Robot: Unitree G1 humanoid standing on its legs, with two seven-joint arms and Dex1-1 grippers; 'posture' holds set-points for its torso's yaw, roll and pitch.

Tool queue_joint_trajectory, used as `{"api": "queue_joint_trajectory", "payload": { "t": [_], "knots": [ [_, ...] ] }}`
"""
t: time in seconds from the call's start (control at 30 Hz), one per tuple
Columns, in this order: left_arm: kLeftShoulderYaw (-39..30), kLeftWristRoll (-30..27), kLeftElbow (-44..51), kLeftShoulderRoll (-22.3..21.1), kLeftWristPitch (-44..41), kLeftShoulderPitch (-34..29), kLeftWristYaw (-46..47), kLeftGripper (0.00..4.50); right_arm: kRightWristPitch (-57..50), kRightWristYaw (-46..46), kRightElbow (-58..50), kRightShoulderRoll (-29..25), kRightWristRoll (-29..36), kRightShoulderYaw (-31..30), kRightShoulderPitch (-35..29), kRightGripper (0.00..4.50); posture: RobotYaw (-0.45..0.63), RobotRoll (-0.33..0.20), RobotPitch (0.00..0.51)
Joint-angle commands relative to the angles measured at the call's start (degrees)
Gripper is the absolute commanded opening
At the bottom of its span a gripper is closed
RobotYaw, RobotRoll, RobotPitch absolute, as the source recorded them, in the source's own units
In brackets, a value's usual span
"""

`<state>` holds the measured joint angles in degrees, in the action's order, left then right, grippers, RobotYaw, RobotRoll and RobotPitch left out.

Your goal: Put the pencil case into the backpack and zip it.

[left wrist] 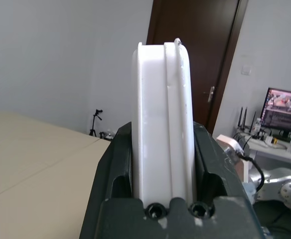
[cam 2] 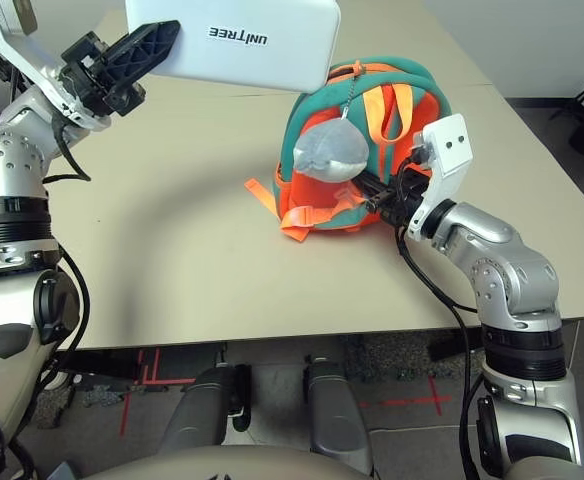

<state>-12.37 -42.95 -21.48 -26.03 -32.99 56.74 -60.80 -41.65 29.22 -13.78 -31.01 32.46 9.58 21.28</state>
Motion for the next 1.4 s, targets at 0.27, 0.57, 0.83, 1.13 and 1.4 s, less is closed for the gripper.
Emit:
{"api": "queue_joint_trajectory", "payload": {
  "t": [0.27, 0.57, 0.83, 1.13, 1.4],
  "knots": [
    [6.2, 8.1, -4.1, 0.9, 6.6, -1.2, -5.6, 1.43, -1.5, 0.2, 0.9, -0.4, -0.9, -1.1, -0.8, 0.24, -0.21, 0.000, 0.142],
    [9.5, 9.0, -2.2, -1.5, 3.1, -2.2, -11.3, 1.42, -1.1, 0.2, 1.8, -0.2, -1.3, -1.4, -0.1, 0.24, -0.21, 0.000, 0.144],
    [10.9, 13.7, -8.0, 4.1, 11.4, 0.0, -8.6, 1.42, -0.9, 0.2, 1.8, 0.1, -1.5, -1.7, 0.1, 0.24, -0.20, 0.000, 0.144],
    [11.0, 19.9, -24.2, 14.2, 23.3, 6.6, -6.8, 1.42, -0.8, 0.3, 1.9, 0.8, -2.1, -2.2, 0.6, 0.24, -0.21, 0.000, 0.140],
    [9.3, 22.8, -34.4, 16.9, 27.4, 12.3, -3.7, 2.43, -0.9, 0.2, 1.4, 0.8, -2.1, -2.5, 0.5, 0.24, -0.22, 0.000, 0.139]
  ]
}}
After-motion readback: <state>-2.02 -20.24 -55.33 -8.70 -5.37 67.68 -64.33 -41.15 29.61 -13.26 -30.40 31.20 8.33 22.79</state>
